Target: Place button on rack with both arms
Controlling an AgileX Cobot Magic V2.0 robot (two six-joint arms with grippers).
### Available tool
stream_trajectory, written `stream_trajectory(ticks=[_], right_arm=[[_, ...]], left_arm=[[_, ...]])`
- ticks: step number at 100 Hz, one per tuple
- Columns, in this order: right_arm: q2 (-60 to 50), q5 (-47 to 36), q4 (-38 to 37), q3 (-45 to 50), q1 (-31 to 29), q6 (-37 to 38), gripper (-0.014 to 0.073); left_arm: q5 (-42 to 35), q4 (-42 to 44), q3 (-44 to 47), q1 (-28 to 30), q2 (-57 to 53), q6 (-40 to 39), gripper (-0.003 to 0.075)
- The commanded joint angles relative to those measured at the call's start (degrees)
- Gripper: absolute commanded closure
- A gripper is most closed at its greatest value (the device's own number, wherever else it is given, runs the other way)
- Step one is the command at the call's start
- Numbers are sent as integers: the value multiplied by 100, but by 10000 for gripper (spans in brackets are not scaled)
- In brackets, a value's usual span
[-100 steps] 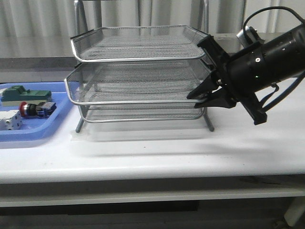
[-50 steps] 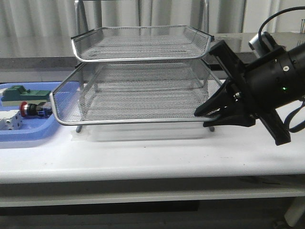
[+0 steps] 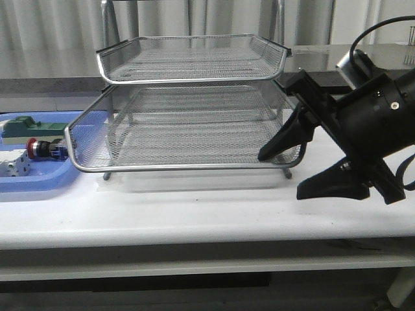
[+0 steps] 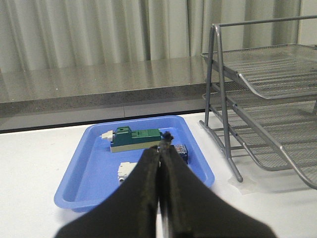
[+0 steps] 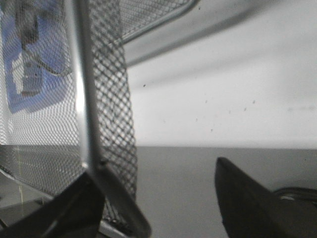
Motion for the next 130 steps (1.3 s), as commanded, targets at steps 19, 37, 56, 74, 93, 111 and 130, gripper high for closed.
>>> stream_trajectory(ticks=[19,37,56,74,93,111,130], right_arm=[[-619,499,-399,-54,36,-160,9],[-1151,579,-1118,-54,36,132,11],[-1682,755,-2858,-54,36,1258,11],[-2384,826,-4700,-54,36,2586,12],[-3449,865,-6211,-60,36,3779,12],[-4446,1046,-7508,-60,36,4797,12],[-5374,1549,-8539,-60,30,5615,12]], left_arm=[[-468,-5,263,-40,-196,-48,741],[-468,-5,263,-40,-196,-48,741],[-468,-5,263,-40,-196,-48,741],[-468,-5,263,-40,-196,-48,741],[-468,-5,263,-40,-196,-48,741],[-468,-5,263,-40,-196,-48,741],[-468,-5,263,-40,-196,-48,741]])
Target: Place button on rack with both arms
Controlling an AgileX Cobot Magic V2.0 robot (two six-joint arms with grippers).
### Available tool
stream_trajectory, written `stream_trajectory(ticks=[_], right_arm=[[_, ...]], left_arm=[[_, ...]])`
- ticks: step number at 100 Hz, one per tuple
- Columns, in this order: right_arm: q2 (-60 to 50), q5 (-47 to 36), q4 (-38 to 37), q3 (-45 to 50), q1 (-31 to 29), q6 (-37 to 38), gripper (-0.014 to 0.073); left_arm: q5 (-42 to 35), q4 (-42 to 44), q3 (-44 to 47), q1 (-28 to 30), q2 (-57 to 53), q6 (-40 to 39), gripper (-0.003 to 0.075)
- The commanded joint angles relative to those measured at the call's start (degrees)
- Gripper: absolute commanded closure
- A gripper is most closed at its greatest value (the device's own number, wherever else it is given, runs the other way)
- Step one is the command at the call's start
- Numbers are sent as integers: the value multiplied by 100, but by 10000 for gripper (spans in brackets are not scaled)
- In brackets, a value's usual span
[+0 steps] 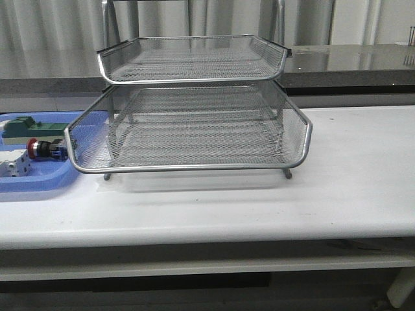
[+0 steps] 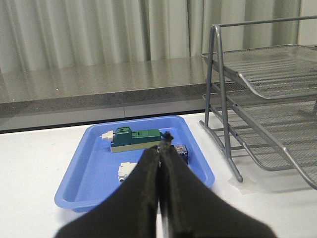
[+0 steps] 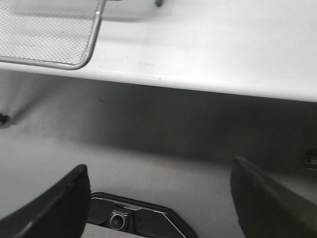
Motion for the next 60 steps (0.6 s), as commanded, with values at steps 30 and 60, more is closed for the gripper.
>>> stream_trajectory(ticks=[30,60], right_arm=[[-1297,870,-1269,-130,-12,698,143],[-1461,972,-1264,-130,-12,698,589]], left_arm=[[-468,-5,263,-40,-196,-48,741],[-468,-5,263,-40,-196,-48,741]])
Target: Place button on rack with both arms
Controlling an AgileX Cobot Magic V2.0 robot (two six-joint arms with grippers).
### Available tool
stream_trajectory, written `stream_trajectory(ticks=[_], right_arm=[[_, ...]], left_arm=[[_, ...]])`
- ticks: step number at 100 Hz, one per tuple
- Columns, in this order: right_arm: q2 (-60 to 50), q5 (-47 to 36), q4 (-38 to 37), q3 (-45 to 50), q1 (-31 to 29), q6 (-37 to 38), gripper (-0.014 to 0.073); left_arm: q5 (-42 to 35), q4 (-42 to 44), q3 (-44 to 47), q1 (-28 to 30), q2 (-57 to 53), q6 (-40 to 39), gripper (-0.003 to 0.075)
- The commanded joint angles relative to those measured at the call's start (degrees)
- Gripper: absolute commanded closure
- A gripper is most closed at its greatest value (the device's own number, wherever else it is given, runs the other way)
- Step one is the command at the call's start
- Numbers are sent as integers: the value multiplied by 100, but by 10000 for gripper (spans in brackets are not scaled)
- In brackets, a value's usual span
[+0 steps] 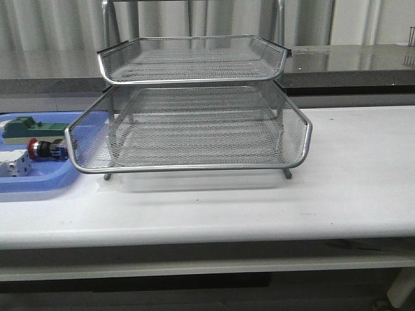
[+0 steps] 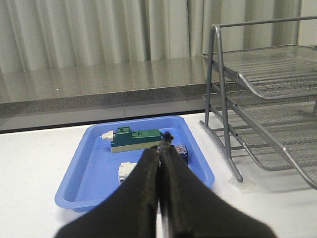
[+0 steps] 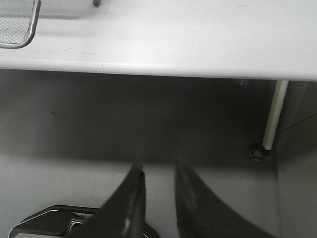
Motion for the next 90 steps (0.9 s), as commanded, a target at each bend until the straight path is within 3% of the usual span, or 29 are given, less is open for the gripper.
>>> stream_trajectory(ticks=[1,8,75,90], right_arm=[[17,-253,-114,-130,-12,28,605],[17,-253,-114,-130,-12,28,666],[17,-253,-80,-130,-12,28,661],[17,-253,-80,-130,-12,28,661]], left_arm=[[-468,-5,263,-40,-196,-48,741],[-468,-5,263,-40,-196,-48,741],[-555,-17,263,-40,-196,-48,741],[-892,-100,253,-40,-196,-48,741]])
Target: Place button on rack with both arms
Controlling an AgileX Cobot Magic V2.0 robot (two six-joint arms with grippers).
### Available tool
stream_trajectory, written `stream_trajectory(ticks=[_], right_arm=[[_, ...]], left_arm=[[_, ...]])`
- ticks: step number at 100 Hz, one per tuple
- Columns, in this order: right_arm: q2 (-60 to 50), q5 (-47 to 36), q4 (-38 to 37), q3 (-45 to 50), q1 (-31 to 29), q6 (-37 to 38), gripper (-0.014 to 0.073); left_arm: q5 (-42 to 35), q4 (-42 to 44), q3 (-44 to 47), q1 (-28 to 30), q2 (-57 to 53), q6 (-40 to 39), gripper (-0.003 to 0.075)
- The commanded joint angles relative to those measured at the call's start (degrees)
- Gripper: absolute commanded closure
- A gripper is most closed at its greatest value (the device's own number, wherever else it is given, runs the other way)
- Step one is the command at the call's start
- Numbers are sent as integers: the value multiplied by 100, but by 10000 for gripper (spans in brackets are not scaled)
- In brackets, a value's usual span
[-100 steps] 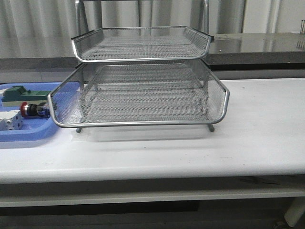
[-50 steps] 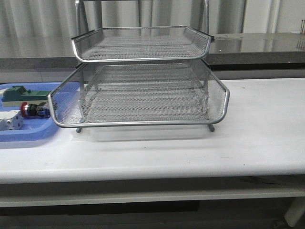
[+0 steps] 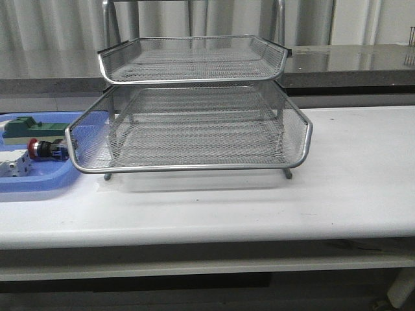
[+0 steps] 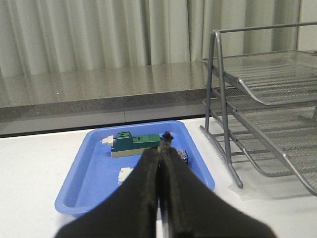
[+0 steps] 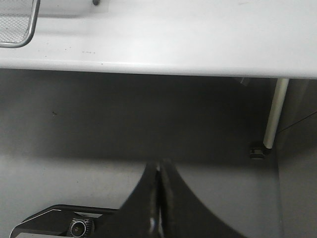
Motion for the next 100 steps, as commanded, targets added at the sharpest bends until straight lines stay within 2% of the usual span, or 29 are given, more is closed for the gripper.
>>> stream_trajectory(ticks=[1,10,18,38,78,100], right_arm=[[17,-275,-80,-130,-12,-4,661],[17,-275,-80,-130,-12,-4,661],[17,-275,-80,-130,-12,-4,661],[17,-275,-80,-130,-12,-4,661],[17,-275,-80,-130,-12,-4,661],[17,-275,-80,-130,-12,-4,661]], left_arm=[[-733,-77,252,-40,-196,-41,741],[-743,-378,71,-40,-196,-41,741],[-319,-688,-293,-40,-154,-41,741],[399,-754,-1450,-40,537,-41,741],[3301,-651,-4618,-40,3760,-41,741],[4090,-276,-5792,-40,5411,20,741]])
